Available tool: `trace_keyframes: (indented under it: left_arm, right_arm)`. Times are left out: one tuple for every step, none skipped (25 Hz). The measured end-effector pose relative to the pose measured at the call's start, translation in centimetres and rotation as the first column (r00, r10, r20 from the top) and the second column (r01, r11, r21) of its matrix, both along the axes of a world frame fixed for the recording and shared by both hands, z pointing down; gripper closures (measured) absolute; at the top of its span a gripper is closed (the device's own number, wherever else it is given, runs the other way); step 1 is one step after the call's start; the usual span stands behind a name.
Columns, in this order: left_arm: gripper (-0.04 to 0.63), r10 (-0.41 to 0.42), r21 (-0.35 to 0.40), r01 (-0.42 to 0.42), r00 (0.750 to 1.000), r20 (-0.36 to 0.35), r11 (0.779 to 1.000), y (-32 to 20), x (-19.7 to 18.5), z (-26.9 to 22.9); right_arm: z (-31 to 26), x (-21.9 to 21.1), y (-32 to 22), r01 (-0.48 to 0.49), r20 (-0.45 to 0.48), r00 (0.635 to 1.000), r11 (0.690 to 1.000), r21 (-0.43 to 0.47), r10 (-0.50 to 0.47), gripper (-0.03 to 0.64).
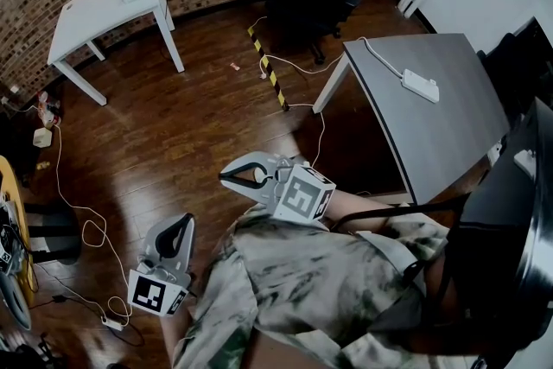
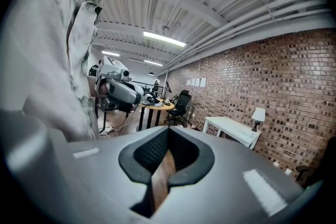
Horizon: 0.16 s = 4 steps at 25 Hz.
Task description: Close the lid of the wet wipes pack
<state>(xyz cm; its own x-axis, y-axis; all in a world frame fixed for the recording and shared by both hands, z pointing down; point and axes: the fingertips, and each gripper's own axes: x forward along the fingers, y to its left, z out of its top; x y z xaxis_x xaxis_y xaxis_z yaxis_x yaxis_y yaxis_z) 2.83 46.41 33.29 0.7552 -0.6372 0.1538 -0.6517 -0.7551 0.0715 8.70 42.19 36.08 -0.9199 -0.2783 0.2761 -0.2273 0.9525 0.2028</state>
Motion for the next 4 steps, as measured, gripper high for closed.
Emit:
trace_keyframes:
  left_arm:
    - [0.594,-0.002,0.0,0.002,1.0,0.0,1.0,-0.15,-0.05,0.1]
    - [0.595,-0.003,0.0,0.003,1.0,-0.001,1.0,-0.33,-0.09,0.2]
    - [0.594,-0.005,0.0,0.005,1.0,-0.002,1.0,-0.51,-0.14,0.28]
    - [0.594,-0.006,0.0,0.006,1.0,-0.004,1.0,-0.71,-0.18,0.37]
  right_arm:
    - [0.15,-0.09,-0.12,0.008,0.007,1.0,1.0,0.008,-0.008,0.611]
    - [0.29,-0.18,-0.26,0.015,0.012,1.0,1.0,0.014,-0.015,0.611]
    - [0.42,-0.25,-0.41,0.021,0.016,1.0,1.0,0.018,-0.021,0.611]
    - [0.56,-0.31,-0.56,0.026,0.019,0.999,0.999,0.023,-0.027,0.611]
